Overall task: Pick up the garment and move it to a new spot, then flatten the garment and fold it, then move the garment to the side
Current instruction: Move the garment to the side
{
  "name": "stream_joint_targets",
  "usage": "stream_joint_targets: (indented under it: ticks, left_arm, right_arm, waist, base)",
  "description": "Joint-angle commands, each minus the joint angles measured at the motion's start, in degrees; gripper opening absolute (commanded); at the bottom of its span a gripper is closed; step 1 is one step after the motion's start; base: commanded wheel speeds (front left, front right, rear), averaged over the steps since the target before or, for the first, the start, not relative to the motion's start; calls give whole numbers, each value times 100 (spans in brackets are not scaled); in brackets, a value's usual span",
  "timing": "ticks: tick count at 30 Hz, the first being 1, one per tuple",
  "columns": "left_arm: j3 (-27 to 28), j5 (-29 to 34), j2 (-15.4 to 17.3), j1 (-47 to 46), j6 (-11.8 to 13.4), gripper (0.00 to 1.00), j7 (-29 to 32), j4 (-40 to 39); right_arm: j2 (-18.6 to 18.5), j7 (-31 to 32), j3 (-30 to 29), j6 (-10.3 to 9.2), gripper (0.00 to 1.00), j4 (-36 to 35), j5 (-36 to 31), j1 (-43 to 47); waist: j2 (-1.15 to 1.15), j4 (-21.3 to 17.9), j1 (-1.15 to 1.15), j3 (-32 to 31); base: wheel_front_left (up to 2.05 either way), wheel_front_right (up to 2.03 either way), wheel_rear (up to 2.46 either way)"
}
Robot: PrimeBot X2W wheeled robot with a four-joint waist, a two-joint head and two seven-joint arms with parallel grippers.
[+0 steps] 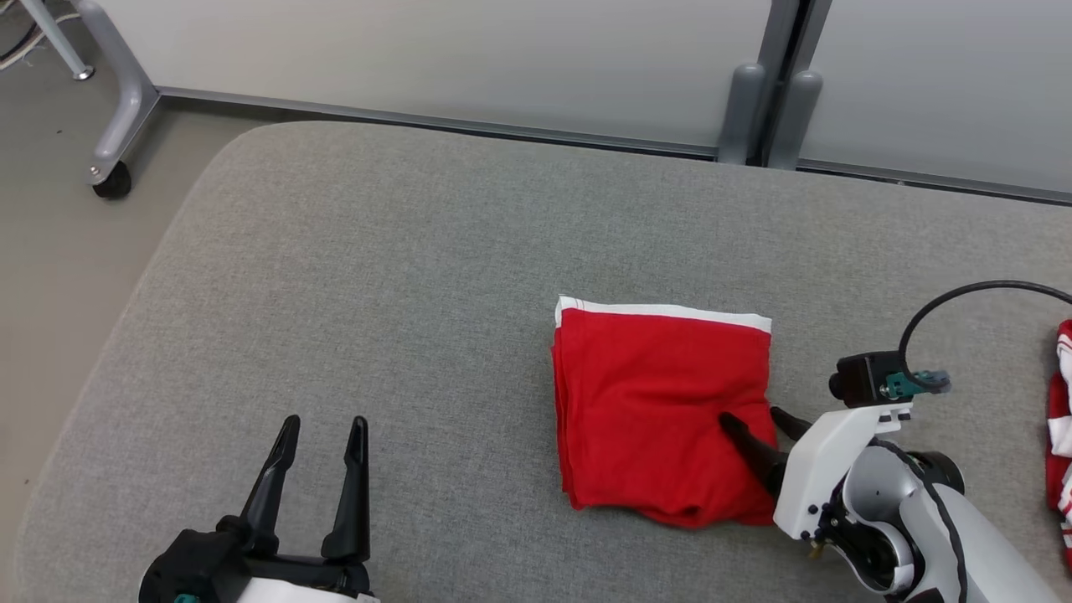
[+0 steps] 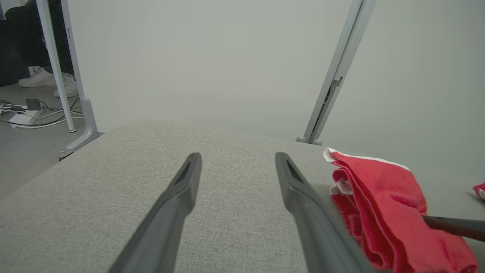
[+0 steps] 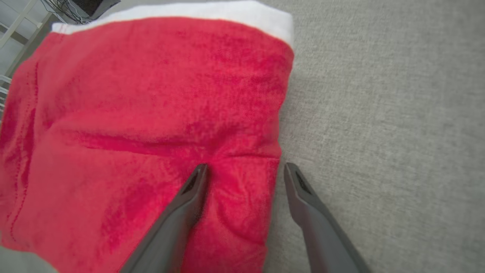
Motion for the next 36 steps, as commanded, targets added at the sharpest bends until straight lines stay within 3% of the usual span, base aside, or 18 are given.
stream_joint_targets:
  ticks: [1,3,4,5,11,15,22,29,34,35,36]
  left_arm:
    - [0,-21,18,-139,26,100,-7,-15]
    - [-8,-38,19,-150,44,100,-8,-15]
    - [-3,-52,18,-151,66,100,-7,-31]
    - [10,-61,20,-156,82,100,-7,-48]
    - [98,-82,19,-88,105,100,-7,-122]
    - [145,-44,18,-106,59,100,-7,-162]
    - [78,77,21,-353,-85,100,-7,-192]
    - [92,199,21,-489,-161,100,-7,-169]
    - [156,211,20,-495,-200,100,-7,-133]
    - [164,218,20,-495,-202,100,-7,-124]
    - [174,224,19,-492,-210,100,-7,-119]
  right_arm:
    - [0,45,-15,3,100,67,110,45]
    - [12,60,-24,3,100,174,161,-5]
    - [75,14,29,3,40,186,298,-74]
    - [84,-77,-26,3,0,191,344,-123]
    - [-51,-186,-45,3,0,52,461,-340]
    - [-498,-12,-117,3,0,-267,384,-506]
    - [-1430,826,-533,3,0,-892,120,-919]
    - [-1960,1675,-1311,3,0,-1168,-447,-1136]
    - [-2051,1968,-1746,1,0,-1066,-1148,-1015]
    - [-2013,1960,-1795,1,1,-1012,-1326,-969]
    - [-1964,1912,-1868,1,13,-971,-1510,-939]
  waist:
    - [0,65,0,59]
    - [0,85,0,79]
    - [0,66,0,98]
    - [0,30,0,110]
    - [0,-421,0,133]
    - [0,-946,0,182]
    - [0,-1660,0,511]
    - [0,-1830,0,758]
    - [0,-1808,0,787]
    - [0,-1803,0,784]
    - [0,-1800,0,778]
  base:
    - [0,0,0]
    - [0,0,0]
    - [0,0,0]
    - [0,0,0]
    - [0,0,0]
    - [0,0,0]
    - [0,0,0]
    - [0,0,0]
    - [0,0,0]
    - [0,0,0]
    - [0,0,0]
